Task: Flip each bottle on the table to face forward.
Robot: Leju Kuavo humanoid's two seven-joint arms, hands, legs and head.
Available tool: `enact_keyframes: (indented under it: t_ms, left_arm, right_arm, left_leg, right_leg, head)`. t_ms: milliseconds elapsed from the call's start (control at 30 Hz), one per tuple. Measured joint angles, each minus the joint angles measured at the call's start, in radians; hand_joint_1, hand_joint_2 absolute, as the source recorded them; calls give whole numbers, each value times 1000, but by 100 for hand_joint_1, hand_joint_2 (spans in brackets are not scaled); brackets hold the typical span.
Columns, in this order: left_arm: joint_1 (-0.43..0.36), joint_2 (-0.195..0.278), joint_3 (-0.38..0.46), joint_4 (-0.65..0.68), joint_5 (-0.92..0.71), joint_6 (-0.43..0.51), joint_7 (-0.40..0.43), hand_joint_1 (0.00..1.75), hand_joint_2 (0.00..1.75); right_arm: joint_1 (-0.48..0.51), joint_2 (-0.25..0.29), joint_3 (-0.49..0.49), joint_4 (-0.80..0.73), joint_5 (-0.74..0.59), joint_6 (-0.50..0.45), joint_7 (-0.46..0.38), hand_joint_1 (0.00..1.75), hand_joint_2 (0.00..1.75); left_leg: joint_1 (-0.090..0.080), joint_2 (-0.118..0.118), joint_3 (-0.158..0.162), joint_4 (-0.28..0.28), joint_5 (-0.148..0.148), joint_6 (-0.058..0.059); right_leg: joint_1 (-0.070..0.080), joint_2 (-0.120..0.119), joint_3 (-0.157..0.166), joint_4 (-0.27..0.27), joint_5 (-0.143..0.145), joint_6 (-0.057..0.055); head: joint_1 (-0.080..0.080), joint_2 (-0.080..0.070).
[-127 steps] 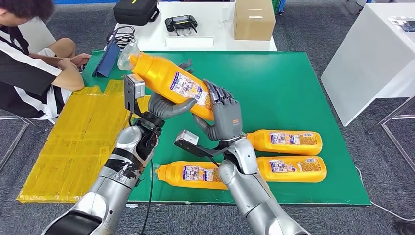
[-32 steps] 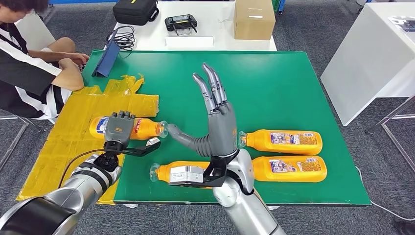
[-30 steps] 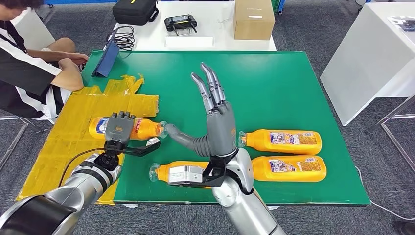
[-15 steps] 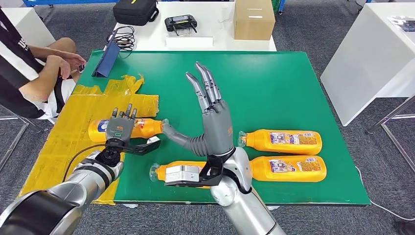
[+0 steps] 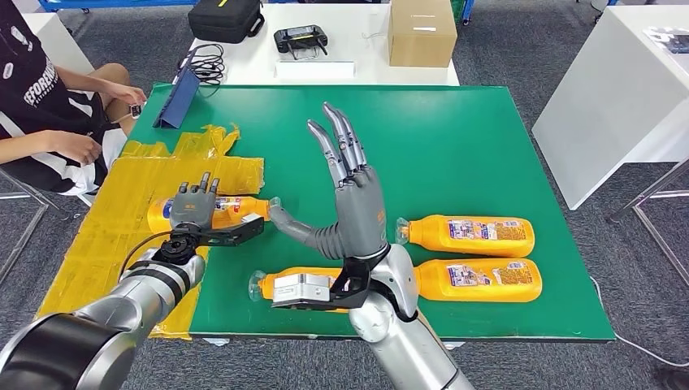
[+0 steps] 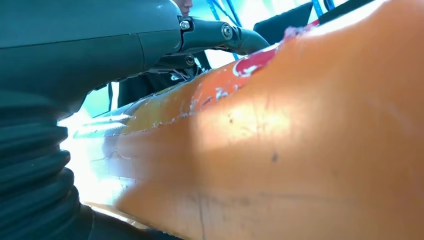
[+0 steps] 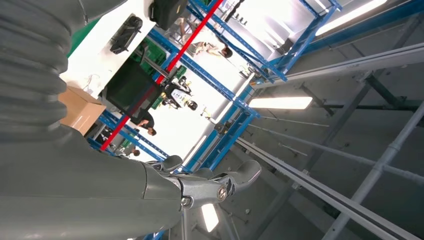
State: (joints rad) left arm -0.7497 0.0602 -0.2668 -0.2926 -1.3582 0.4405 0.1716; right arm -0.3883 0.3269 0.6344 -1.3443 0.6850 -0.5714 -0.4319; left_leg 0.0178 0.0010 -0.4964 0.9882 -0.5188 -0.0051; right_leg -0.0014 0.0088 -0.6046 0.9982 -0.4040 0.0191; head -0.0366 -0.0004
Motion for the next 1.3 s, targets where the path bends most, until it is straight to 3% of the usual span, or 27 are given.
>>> enact_keyframes:
  t_ms: [133,300,700,1067,1300]
  left_arm:
    - [-1,-8,54,0,80,25,-105,0,175]
    - [-2,-24,174,-11,196,73,-326,0,175]
    - [-6,-67,418,-85,367,98,-729,0,175]
    - [5,-102,490,-133,421,84,-811,0,175]
    - [18,-123,535,-198,574,-43,-868,0,175]
  right_arm:
    - [0,0,0,0,5,0,2,0,175]
    - [0,0,-1,4,12,-3,2,0,175]
    - [0,-4,-11,23,39,-4,-2,0,175]
    - [-3,-7,-11,55,73,12,15,0,175]
    - [-47,-15,37,166,185,243,122,0,175]
  left_leg:
    - [0,0,0,0,0,0]
    - [0,0,0,0,0,0]
    - [0,0,-1,0,0,0]
    - [0,1,-1,0,0,0]
    - [0,0,-1,0,0,0]
  right_leg:
    - [0,0,0,0,0,0]
    - [0,0,0,0,0,0]
    - [0,0,-1,0,0,0]
    - [0,0,-1,0,0,0]
    - [0,0,-1,0,0,0]
  head:
    - [0,0]
    - [0,0]
    - [0,0]
    - [0,0]
    - [0,0]
